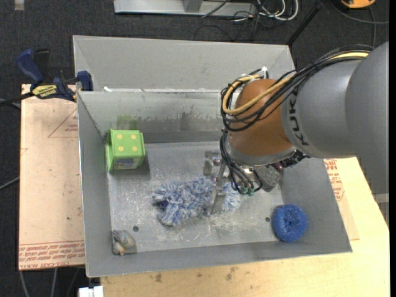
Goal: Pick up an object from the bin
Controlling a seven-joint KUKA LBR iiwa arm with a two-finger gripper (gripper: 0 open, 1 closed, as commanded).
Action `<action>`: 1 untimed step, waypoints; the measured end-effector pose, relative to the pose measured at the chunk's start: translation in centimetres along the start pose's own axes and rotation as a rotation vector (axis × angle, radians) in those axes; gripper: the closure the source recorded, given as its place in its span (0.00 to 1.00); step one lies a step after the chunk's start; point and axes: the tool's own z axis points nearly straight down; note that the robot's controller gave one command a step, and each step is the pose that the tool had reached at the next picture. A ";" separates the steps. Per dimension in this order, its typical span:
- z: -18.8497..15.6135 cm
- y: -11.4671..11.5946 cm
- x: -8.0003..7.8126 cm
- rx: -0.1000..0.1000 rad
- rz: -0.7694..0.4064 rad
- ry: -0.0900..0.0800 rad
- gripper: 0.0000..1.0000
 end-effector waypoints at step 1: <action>3.4 3.3 4.2 0.001 0.050 0.009 1.00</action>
Offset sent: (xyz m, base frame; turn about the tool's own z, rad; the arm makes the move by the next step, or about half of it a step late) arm 0.0000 0.0000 0.0000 0.0000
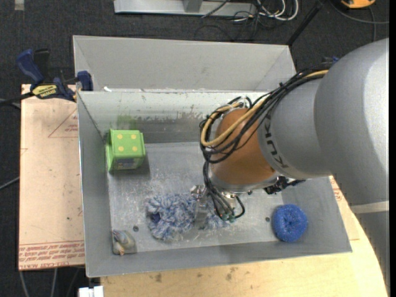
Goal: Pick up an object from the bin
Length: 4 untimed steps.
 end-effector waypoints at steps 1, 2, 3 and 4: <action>0.0 0.0 0.0 0.000 0.001 0.000 1.00; -12.3 -1.9 -1.6 0.001 -0.054 -0.001 1.00; -12.3 -1.9 -1.6 0.001 -0.054 -0.001 1.00; -19.6 -2.8 -2.4 0.001 -0.068 -0.002 1.00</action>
Offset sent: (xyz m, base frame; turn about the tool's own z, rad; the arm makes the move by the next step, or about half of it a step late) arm 0.0134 -0.0213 0.1232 -0.0554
